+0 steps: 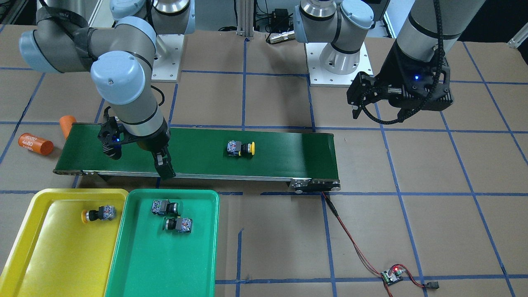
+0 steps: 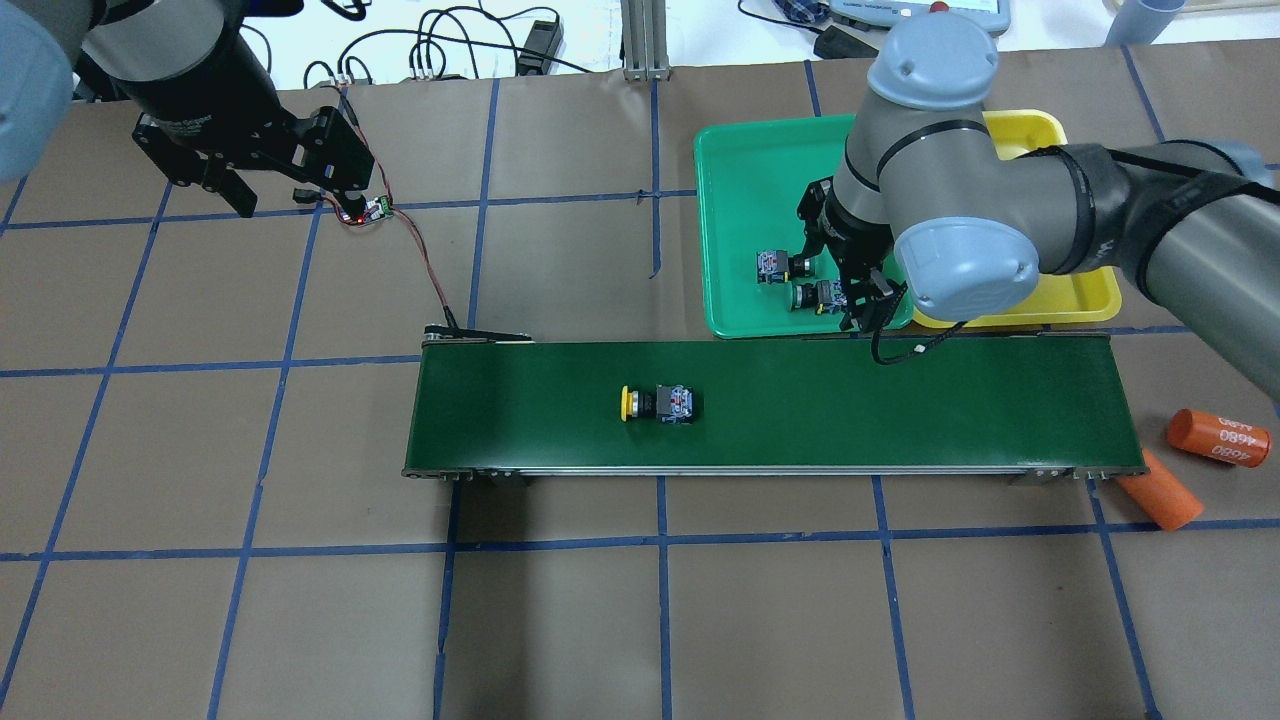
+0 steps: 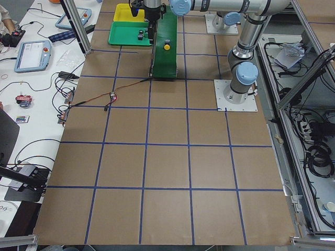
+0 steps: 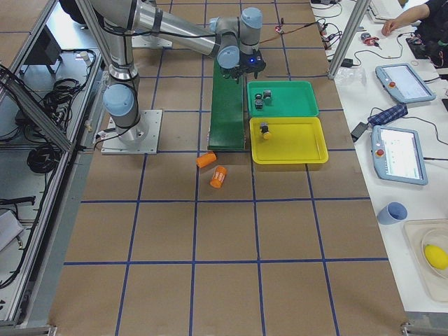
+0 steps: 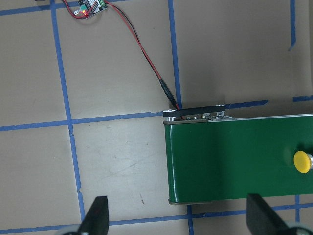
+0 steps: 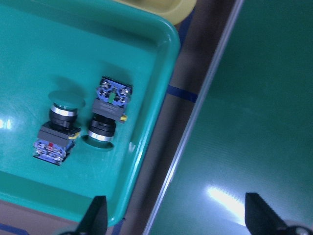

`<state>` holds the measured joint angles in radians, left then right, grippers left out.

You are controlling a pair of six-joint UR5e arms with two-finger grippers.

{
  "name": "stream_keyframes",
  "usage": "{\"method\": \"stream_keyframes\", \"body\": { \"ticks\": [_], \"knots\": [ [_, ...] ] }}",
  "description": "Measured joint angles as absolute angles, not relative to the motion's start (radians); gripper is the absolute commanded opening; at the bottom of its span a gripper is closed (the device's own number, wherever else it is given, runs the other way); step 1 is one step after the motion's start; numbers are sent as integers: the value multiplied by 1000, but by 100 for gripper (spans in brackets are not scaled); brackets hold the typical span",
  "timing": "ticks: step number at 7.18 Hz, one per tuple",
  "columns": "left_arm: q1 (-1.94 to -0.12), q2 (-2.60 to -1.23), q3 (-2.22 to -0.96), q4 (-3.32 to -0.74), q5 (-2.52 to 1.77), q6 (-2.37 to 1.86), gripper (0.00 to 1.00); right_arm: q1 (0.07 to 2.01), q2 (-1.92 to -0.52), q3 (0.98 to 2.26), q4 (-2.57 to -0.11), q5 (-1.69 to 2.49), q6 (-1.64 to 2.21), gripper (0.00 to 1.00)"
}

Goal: Sort buttons by color to trays
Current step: 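Move right gripper to yellow-capped belt button and grasp it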

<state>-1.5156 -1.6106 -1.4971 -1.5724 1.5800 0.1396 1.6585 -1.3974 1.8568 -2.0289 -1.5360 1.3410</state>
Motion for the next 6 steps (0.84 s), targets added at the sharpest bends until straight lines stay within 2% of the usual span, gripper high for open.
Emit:
{"method": "stream_keyframes", "body": {
  "ticks": [2, 6],
  "knots": [
    [-1516, -1611, -1497, -1570, 1580, 140, 100, 1691, -1454, 1921, -2015, -1502, 1430, 100],
    [-1516, -1611, -1497, -1569, 1579, 140, 100, 1776, -1421, 1935, -2025, -1477, 1547, 100]
  ]
}}
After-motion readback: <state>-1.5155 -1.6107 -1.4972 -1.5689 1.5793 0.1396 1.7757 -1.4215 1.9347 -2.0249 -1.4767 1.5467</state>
